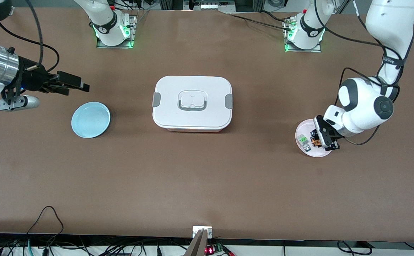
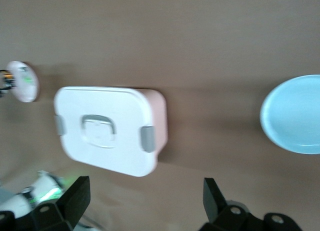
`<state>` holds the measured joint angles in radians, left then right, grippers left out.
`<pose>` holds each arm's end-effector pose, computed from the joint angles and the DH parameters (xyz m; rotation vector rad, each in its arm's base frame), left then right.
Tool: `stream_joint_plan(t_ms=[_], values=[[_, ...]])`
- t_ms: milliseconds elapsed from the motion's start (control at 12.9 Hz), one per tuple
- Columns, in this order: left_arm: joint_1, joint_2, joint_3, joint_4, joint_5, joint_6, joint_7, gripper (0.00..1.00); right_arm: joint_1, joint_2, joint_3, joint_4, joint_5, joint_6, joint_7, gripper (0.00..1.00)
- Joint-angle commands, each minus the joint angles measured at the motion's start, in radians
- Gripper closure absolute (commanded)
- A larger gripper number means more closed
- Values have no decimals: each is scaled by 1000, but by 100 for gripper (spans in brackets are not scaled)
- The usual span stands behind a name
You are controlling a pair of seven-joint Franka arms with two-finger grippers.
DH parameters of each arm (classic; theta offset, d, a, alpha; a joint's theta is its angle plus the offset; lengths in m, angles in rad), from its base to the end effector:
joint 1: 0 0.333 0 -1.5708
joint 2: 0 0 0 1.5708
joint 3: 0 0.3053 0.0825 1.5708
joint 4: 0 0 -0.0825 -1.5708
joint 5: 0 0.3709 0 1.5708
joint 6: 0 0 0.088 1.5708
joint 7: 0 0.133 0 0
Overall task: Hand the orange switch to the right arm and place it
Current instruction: 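Carry the switch over the box with the left gripper while the right gripper approaches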
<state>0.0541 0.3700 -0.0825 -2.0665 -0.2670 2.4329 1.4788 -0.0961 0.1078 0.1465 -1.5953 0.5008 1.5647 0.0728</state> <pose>0.5784 -0.0216 0.2268 2.3743 -1.8012 0.1957 0.5604 0.0888 0.5345 -2.6251 0.0712 0.2233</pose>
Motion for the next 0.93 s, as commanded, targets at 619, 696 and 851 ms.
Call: stream_joint_plan(t_ms=[619,696,851], values=[[-5,-155,-143,75,-958,-538,169,100,-105,158,8,-136,775,-81,-272,0],[-17,-152,-143,75,-1048,-579,266,100,-103,159,13,-168,821,-72,-284,0],[-71,-151,-155,80,-1168,-610,380,100,-82,156,16,-187,863,-65,-286,0]])
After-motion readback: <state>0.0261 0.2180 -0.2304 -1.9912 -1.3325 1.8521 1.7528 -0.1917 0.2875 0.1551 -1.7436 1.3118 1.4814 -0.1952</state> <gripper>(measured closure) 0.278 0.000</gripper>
